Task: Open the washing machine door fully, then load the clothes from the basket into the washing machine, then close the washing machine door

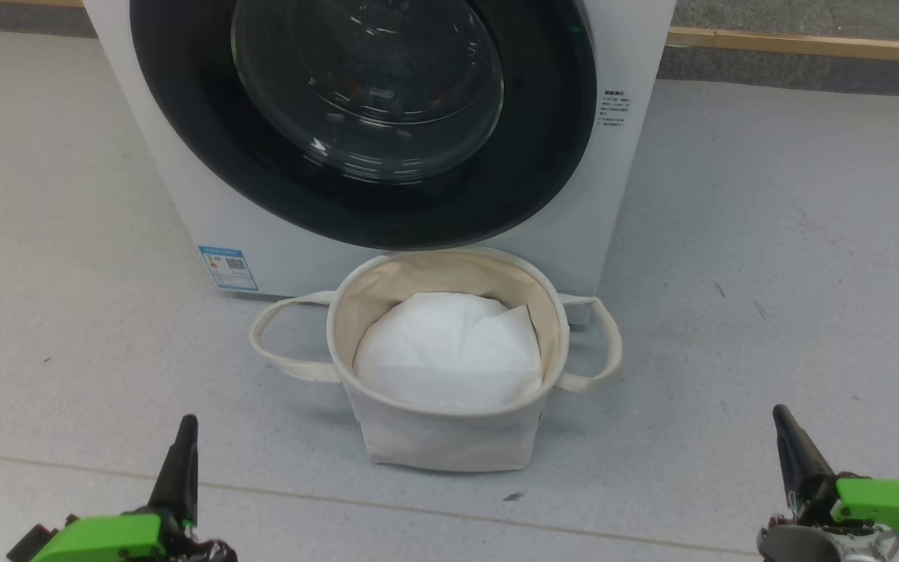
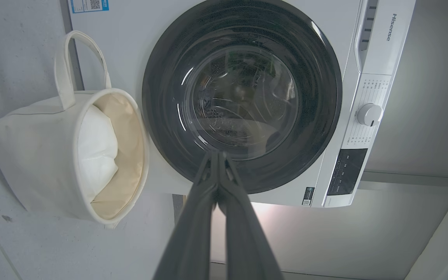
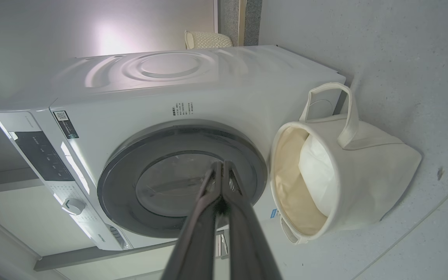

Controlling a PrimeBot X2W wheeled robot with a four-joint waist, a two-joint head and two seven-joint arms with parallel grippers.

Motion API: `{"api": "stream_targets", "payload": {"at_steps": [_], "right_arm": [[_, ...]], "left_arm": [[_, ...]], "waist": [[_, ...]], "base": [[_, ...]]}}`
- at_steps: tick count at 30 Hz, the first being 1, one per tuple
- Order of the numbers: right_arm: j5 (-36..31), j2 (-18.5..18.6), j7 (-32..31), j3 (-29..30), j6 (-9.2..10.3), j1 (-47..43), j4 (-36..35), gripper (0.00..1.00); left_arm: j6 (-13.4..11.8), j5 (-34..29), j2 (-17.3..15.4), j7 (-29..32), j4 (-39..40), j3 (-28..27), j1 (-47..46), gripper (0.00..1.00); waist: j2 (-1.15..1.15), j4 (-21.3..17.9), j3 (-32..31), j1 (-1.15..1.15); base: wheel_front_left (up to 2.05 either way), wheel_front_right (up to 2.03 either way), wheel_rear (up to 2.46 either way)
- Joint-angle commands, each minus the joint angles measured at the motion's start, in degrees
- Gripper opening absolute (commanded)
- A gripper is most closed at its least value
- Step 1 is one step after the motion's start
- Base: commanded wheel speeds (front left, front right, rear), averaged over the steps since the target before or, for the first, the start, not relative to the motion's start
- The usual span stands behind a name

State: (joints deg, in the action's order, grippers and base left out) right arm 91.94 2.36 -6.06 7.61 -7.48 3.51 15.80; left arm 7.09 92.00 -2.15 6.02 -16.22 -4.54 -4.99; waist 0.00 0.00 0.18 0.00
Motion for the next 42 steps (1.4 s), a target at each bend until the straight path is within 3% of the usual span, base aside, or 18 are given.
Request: {"api": "stream_targets", "payload": {"at_steps": [1, 42], "right_arm": [[0.21, 0.55, -0.44, -1.07, -0.01, 2.68, -1.78, 0.0], [0.19, 0.54, -0.46, -1.04, -0.01, 2.68, -1.78, 0.0]], "left_arm": [[0.4, 0.19, -0.73, 0.46, 2.18, -1.96, -1.2, 0.0], [0.4, 0.19, -0.73, 0.46, 2.18, -1.96, -1.2, 0.0]], "waist": [[0.0, 0.0, 0.0, 0.0], [0.0, 0.0, 0.0, 0.0]], "base": [[0.0, 0.0, 0.0], [0.0, 0.0, 0.0]]}}
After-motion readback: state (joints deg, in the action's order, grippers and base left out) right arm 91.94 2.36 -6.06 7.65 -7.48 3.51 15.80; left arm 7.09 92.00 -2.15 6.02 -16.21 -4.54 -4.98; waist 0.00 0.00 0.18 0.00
